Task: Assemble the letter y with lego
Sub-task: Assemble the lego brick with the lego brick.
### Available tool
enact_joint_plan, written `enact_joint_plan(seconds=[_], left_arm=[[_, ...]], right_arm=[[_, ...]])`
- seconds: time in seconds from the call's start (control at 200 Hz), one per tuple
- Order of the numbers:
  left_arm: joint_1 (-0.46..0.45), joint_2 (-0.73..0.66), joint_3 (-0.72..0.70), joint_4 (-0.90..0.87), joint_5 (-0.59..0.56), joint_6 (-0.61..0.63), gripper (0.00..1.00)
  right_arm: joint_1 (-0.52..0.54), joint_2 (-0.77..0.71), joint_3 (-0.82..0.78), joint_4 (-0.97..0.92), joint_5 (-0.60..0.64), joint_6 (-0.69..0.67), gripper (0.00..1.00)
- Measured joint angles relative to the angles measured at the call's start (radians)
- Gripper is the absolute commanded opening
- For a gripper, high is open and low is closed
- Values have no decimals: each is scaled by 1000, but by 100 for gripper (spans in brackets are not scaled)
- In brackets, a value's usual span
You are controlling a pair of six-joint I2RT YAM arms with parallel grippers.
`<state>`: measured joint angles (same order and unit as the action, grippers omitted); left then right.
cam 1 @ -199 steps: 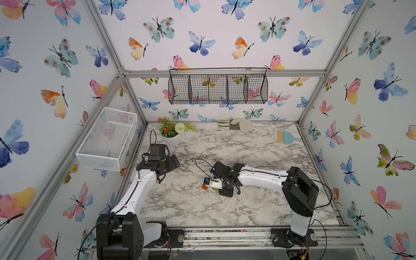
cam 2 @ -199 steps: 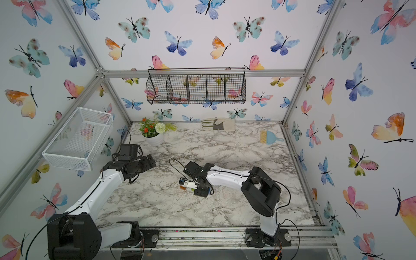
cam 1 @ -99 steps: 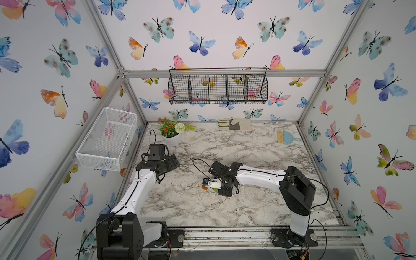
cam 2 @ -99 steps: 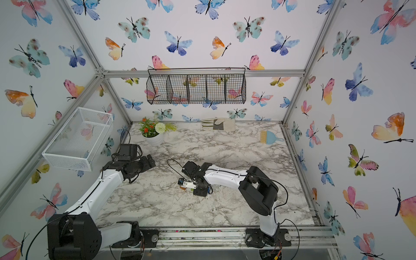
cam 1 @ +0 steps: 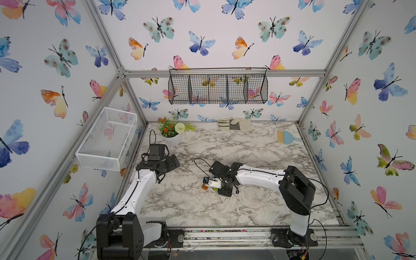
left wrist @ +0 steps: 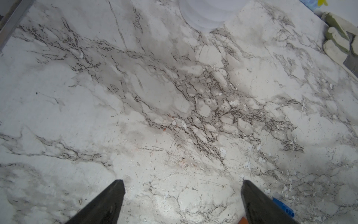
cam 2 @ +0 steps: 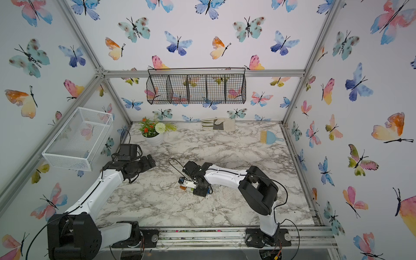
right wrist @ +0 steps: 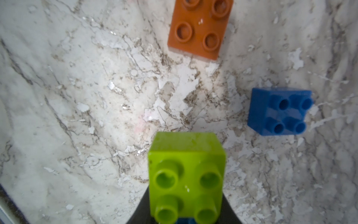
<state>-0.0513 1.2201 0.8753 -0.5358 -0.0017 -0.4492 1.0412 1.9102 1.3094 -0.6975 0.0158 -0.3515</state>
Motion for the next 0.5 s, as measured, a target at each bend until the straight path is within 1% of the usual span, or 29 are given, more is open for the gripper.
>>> enact_joint_plan(seconds=[0.501], left_arm=[[-3,0,0,0,12,19,95]], right_arm=[[0,1,16,-16,24,40,9]])
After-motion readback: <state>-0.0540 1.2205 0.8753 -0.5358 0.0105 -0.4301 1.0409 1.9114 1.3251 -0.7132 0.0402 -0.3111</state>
